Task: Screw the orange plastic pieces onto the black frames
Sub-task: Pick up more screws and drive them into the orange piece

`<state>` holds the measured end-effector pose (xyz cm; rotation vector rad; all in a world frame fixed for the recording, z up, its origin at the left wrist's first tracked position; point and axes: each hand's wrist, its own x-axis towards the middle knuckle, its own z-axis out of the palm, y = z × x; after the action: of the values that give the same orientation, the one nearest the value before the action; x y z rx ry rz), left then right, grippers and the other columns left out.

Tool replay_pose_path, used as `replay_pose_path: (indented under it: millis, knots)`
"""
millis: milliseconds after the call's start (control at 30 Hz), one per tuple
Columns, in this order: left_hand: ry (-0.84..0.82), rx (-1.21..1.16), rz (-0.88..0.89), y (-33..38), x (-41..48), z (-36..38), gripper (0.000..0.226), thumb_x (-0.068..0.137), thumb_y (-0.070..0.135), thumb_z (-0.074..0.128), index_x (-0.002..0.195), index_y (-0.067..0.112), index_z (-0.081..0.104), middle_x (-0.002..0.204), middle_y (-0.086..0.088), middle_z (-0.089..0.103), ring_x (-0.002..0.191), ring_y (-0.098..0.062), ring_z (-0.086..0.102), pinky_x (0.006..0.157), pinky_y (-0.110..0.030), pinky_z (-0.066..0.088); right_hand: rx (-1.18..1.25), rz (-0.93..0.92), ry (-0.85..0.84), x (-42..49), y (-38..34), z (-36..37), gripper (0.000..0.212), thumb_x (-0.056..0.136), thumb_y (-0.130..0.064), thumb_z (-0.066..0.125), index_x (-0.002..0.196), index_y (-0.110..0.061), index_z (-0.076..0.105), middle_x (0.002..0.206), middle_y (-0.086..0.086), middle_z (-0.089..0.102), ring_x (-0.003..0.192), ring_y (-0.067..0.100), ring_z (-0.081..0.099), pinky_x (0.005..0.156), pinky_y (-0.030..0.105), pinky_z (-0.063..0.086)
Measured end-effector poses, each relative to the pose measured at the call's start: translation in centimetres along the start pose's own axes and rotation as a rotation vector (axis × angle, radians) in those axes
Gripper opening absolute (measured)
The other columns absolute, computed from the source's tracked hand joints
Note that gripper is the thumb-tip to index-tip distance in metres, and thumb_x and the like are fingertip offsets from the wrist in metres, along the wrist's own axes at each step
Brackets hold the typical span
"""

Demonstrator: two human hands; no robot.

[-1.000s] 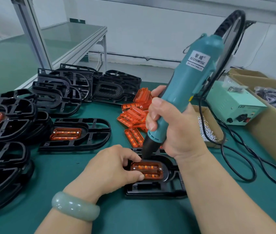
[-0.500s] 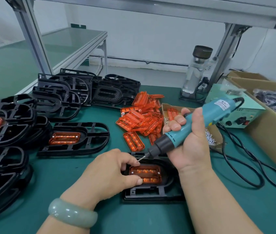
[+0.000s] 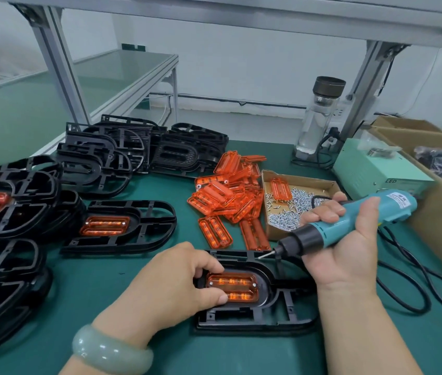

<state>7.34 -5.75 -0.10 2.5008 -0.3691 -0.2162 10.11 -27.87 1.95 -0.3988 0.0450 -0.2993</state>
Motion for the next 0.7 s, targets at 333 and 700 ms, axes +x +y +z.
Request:
replay_pose_path:
  millis: [333, 700]
  knots:
    - [0.113, 0.124, 0.093, 2.2, 0.1, -0.7, 0.035, 0.08, 0.047, 0.066, 0.114, 0.04, 0.061, 0.092, 0.021, 0.045, 0.088, 0.0, 0.047, 0.085, -0.018, 0.04, 0.02, 0.02, 0.013, 0.2, 0.2, -0.3, 0.031, 0.078, -0.049, 0.056, 0.083, -0.02, 0.05, 0.06, -0.012, 0.045, 0.047, 0.002, 0.045, 0.054, 0.015, 0.045]
    - [-0.071, 0.242, 0.287, 6.5, 2.0, 1.4, 0.078, 0.069, 0.064, 0.066, 0.135, 0.028, 0.047, 0.129, 0.007, 0.044, 0.122, -0.013, 0.036, 0.106, -0.031, 0.035, 0.086, 0.03, 0.06, 0.6, -0.5, -0.6, 0.033, 0.076, -0.05, 0.058, 0.082, -0.019, 0.05, 0.061, -0.012, 0.043, 0.047, 0.001, 0.044, 0.052, 0.015, 0.045]
